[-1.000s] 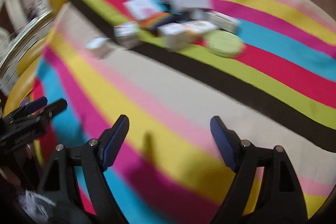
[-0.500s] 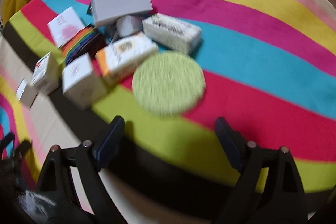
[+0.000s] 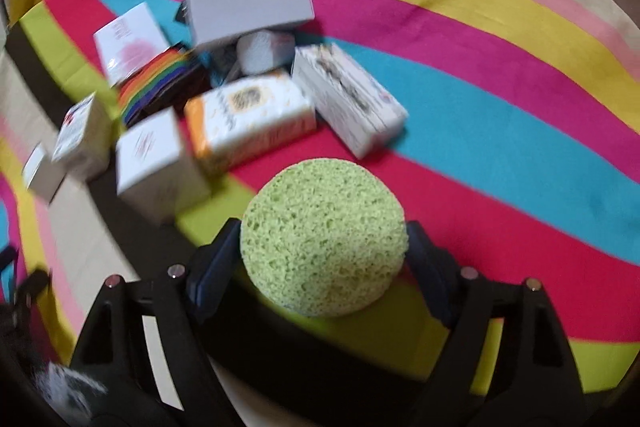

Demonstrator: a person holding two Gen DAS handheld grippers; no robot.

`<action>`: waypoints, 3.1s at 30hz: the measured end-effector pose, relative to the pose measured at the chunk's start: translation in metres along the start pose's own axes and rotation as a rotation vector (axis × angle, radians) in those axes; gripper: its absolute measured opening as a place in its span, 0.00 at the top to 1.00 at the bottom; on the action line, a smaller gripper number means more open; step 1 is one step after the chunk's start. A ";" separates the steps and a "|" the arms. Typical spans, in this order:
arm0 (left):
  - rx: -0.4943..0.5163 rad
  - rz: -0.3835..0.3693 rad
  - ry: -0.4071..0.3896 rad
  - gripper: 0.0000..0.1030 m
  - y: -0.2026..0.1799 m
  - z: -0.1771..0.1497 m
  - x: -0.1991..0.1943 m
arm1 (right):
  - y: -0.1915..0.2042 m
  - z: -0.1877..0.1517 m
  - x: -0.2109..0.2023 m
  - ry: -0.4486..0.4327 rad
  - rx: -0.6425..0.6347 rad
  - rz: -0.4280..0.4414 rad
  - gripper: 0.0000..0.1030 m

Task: Organize objects
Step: 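Grasp the round green sponge with the right tool while the left tool grasps the white red-logo box, then carry the white red-logo box in the left tool while the right tool carries the sponge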

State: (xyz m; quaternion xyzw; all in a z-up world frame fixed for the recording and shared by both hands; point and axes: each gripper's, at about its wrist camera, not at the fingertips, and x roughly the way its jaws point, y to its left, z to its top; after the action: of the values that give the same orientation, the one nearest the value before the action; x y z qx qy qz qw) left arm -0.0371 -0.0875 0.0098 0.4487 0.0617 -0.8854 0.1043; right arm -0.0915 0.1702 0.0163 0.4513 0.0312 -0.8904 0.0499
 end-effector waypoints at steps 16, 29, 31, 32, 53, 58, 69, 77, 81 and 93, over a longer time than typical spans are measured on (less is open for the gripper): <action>0.279 -0.148 0.043 0.05 -0.106 0.022 0.014 | -0.025 -0.049 -0.031 -0.019 0.014 -0.009 0.18; 0.398 -0.295 0.000 0.45 -0.165 0.054 0.031 | -0.025 -0.052 -0.034 -0.019 0.018 -0.006 0.18; 0.386 -0.279 -0.012 0.45 -0.147 0.037 0.017 | -0.024 -0.058 -0.037 -0.020 0.018 -0.007 0.18; 0.375 -0.270 -0.021 0.45 -0.134 0.027 0.009 | -0.024 -0.059 -0.038 -0.021 0.018 -0.008 0.18; 0.195 -0.151 -0.051 0.45 -0.042 -0.008 -0.014 | -0.024 -0.059 -0.037 -0.020 0.018 -0.010 0.18; 0.191 -0.151 -0.050 0.45 -0.042 -0.007 -0.011 | -0.021 -0.053 -0.031 -0.022 0.018 -0.012 0.19; 0.190 -0.136 -0.051 0.45 -0.043 -0.005 -0.010 | -0.022 -0.051 -0.027 -0.021 0.018 -0.011 0.19; 0.185 -0.133 -0.050 0.45 -0.042 -0.005 -0.010 | -0.020 -0.058 -0.034 -0.004 0.039 -0.033 0.20; 0.184 -0.129 -0.050 0.45 -0.042 -0.005 -0.009 | -0.005 -0.081 -0.051 0.004 0.072 -0.043 0.19; 0.187 -0.110 -0.052 0.45 -0.042 -0.005 -0.011 | 0.048 -0.125 -0.081 0.000 0.027 -0.033 0.19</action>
State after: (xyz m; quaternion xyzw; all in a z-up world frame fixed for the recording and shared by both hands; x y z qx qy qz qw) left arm -0.0367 -0.0440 0.0160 0.4293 0.0006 -0.9030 0.0147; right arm 0.0613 0.1400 0.0073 0.4513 0.0263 -0.8915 0.0292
